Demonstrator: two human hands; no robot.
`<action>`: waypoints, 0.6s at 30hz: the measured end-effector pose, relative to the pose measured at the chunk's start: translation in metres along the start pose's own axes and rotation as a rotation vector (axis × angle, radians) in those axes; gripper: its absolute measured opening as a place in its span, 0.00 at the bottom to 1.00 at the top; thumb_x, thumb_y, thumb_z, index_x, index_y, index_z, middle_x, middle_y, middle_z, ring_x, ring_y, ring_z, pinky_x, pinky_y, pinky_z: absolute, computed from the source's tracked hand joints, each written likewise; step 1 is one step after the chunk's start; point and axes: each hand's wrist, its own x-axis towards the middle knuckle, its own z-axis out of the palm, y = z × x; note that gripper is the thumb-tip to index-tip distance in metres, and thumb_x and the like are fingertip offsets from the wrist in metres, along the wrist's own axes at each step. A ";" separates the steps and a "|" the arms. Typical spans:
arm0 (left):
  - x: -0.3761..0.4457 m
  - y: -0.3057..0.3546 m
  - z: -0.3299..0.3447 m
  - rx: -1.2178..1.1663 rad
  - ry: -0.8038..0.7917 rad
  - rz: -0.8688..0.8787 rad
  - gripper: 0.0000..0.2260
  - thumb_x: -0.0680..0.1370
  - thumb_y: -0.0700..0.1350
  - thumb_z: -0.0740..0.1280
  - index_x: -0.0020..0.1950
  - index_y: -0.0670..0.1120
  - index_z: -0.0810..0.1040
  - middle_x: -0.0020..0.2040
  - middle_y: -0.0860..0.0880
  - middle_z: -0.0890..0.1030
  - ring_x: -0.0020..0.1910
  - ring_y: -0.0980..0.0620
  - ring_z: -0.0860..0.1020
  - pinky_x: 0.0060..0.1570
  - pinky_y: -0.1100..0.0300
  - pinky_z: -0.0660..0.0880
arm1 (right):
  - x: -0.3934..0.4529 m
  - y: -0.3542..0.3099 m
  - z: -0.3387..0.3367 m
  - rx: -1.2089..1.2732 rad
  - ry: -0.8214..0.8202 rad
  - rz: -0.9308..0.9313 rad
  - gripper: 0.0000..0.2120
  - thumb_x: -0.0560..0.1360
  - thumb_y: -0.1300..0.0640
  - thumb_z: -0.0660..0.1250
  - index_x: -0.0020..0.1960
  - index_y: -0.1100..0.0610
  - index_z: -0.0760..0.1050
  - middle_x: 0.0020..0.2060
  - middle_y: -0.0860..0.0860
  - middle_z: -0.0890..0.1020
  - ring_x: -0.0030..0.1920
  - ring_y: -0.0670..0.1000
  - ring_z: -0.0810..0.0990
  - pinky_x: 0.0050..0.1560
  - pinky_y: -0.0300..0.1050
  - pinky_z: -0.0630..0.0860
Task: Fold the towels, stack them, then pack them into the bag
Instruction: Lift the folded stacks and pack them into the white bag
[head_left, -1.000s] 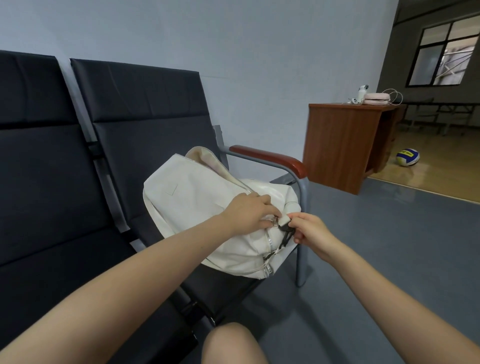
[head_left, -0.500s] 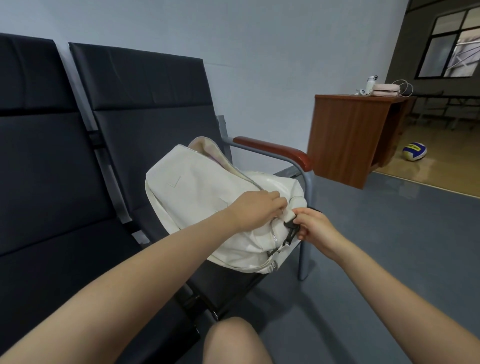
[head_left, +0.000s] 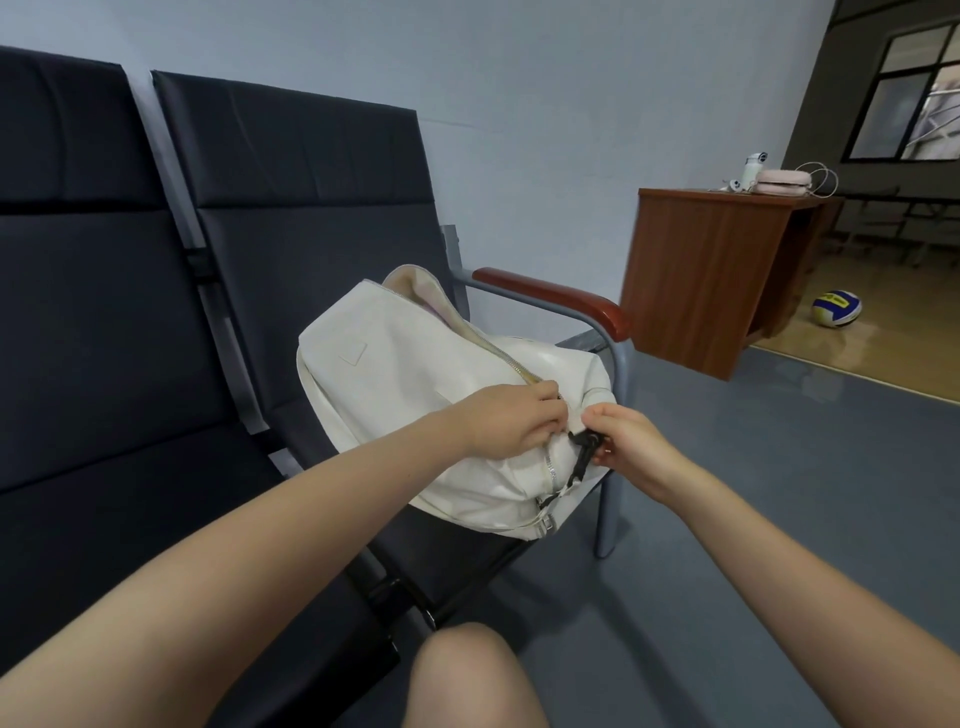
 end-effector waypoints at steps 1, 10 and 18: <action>0.001 0.003 0.000 -0.015 0.005 -0.031 0.09 0.80 0.48 0.62 0.55 0.44 0.76 0.52 0.48 0.72 0.44 0.48 0.74 0.44 0.50 0.72 | -0.001 -0.001 0.000 -0.003 -0.006 0.000 0.12 0.80 0.64 0.60 0.39 0.58 0.72 0.30 0.51 0.71 0.29 0.47 0.66 0.32 0.39 0.69; 0.007 0.015 0.013 -0.209 0.195 -0.238 0.07 0.76 0.44 0.70 0.51 0.43 0.76 0.51 0.47 0.75 0.47 0.48 0.75 0.47 0.56 0.70 | -0.006 0.000 -0.010 0.158 -0.163 0.008 0.10 0.82 0.64 0.56 0.52 0.61 0.76 0.39 0.53 0.79 0.40 0.50 0.76 0.46 0.44 0.74; 0.001 0.018 0.009 -0.259 0.405 -0.297 0.09 0.77 0.44 0.67 0.56 0.42 0.76 0.49 0.47 0.79 0.45 0.47 0.77 0.43 0.61 0.66 | -0.006 -0.009 -0.007 0.215 -0.168 -0.050 0.11 0.82 0.64 0.55 0.50 0.60 0.76 0.41 0.51 0.83 0.44 0.47 0.81 0.45 0.38 0.77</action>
